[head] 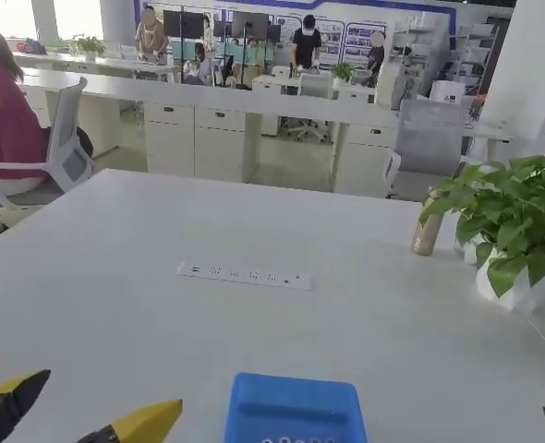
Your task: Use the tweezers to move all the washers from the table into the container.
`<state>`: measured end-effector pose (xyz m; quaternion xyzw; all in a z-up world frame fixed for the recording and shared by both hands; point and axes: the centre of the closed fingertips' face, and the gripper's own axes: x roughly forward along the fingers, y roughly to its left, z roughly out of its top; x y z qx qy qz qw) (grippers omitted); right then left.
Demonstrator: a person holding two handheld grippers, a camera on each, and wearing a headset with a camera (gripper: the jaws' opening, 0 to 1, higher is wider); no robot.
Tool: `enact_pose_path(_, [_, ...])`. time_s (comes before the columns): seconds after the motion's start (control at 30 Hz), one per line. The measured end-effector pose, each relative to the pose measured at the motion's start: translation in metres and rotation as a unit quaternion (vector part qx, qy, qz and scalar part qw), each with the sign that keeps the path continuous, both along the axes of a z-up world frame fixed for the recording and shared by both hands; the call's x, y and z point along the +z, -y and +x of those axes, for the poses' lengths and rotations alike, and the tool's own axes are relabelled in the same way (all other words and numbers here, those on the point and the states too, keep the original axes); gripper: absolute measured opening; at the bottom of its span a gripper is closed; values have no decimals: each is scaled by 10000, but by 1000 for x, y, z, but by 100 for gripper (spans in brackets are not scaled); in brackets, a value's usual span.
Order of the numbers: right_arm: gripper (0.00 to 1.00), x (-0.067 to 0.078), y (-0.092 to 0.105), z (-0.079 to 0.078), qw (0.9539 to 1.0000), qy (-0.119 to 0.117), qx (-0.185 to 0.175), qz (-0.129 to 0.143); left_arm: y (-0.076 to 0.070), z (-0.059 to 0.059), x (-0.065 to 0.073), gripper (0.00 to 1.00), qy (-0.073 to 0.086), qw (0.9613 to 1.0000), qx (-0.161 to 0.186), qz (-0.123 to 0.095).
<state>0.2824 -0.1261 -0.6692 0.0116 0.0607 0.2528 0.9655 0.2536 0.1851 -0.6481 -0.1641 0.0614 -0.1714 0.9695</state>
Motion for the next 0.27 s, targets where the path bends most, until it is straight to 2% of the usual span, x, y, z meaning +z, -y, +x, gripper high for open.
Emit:
enact_pose_path(0.07, [99, 1, 2, 0, 10000, 1, -39, 65, 0, -1, -1, 99, 15, 10000, 13, 94])
enact_pose_path(0.1, [99, 2, 4, 0, 9999, 12, -66, 83, 0, -1, -3, 99, -39, 9999, 4, 136])
enact_pose_path(0.27, [99, 0, 9, 0, 9998, -42, -155, 135, -1, -4, -4, 99, -79, 9999, 25, 110])
